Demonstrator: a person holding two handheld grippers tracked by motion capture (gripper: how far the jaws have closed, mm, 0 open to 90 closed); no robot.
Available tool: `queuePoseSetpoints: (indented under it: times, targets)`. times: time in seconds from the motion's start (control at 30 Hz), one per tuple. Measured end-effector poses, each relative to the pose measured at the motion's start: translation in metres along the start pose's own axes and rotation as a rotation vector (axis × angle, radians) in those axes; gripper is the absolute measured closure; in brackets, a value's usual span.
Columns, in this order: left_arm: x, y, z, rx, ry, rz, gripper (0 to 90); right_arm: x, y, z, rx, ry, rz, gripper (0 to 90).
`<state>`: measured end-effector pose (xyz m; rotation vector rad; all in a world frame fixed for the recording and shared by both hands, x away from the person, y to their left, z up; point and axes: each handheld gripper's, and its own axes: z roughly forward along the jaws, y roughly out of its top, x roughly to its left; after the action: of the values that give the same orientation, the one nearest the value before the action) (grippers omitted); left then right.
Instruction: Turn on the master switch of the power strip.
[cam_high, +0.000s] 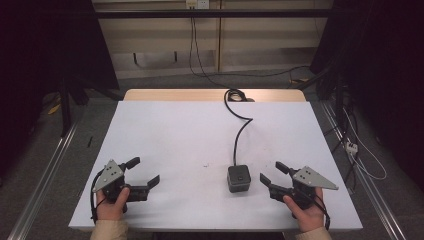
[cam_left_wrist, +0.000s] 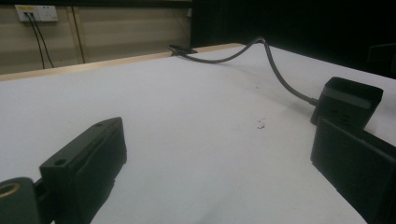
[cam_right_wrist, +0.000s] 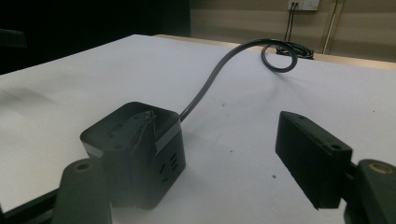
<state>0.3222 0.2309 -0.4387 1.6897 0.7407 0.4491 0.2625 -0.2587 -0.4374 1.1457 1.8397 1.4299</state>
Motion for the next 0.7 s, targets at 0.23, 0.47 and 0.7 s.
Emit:
queuePoseSetpoints:
  times: [0.23, 0.47, 0.7]
  targets:
    - [-0.001, 0.0, 0.0, -0.002, 0.002, 0.001, 3.2, 0.001, 0.003, 0.004, -0.005, 0.026, 0.011, 37.6]
    - [-0.001, 0.0, 0.0, -0.003, 0.0, 0.002, 3.2, 0.006, 0.008, 0.011, -0.006, 0.054, 0.013, 47.0]
    - [-0.002, 0.0, 0.0, -0.004, -0.002, 0.001, 3.2, 0.006, 0.01, 0.013, -0.01, 0.073, 0.023, 54.0]
